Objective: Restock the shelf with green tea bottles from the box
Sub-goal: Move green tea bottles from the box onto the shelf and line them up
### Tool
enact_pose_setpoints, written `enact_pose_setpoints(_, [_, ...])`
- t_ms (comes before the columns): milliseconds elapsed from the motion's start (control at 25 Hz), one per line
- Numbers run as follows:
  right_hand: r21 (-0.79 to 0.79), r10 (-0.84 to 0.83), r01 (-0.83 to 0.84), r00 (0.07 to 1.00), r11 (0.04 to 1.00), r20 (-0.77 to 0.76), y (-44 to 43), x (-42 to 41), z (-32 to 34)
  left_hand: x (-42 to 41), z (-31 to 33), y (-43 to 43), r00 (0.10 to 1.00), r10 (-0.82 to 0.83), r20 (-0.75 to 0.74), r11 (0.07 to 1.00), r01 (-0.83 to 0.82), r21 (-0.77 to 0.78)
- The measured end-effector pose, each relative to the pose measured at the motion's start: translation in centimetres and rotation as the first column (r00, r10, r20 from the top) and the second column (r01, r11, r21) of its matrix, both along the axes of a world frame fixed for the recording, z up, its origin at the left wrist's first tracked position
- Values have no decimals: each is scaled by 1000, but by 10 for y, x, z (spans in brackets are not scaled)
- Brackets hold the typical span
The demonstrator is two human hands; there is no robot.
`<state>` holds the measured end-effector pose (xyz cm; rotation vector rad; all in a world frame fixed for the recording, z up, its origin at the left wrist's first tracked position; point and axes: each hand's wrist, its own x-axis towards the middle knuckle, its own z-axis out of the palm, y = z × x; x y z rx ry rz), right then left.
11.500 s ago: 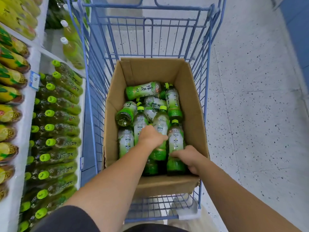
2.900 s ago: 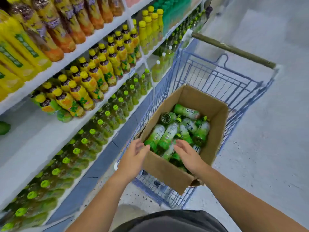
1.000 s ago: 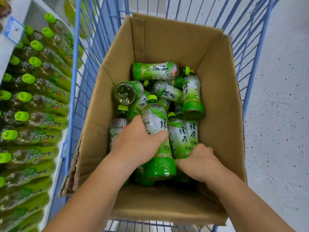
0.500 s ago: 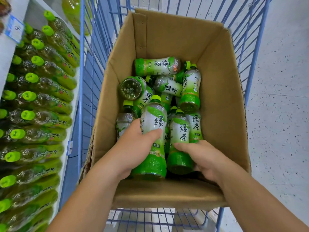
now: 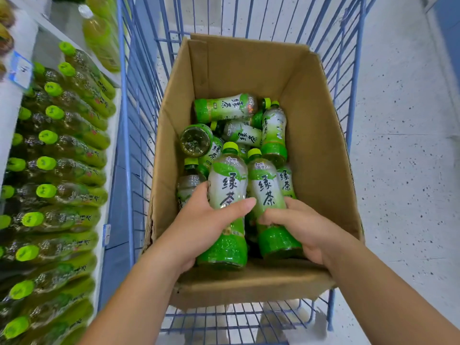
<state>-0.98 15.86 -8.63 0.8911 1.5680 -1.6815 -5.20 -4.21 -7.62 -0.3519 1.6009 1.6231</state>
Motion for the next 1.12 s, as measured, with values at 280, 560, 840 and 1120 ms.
enact_pose_setpoints(280, [148,-50,93,960,985,-276,-8,9,30,15,30,-10,952,182,-244,980,-197,-40])
enact_pose_setpoints(560, [123,240,-206,862,971,-446,-18,-4,74,56,63,-29,798,383,-466,881,-466,-75])
enact_pose_setpoints(840, [123,453,-464,716,877,-532,-91,-4,102,107,81,-80,503,679,-535,612,-790,34])
enact_pose_setpoints(1120, [266,669,-673,454,690,-589,-234,20,92,205,60,-193,355,729,-586,362,-926,-110])
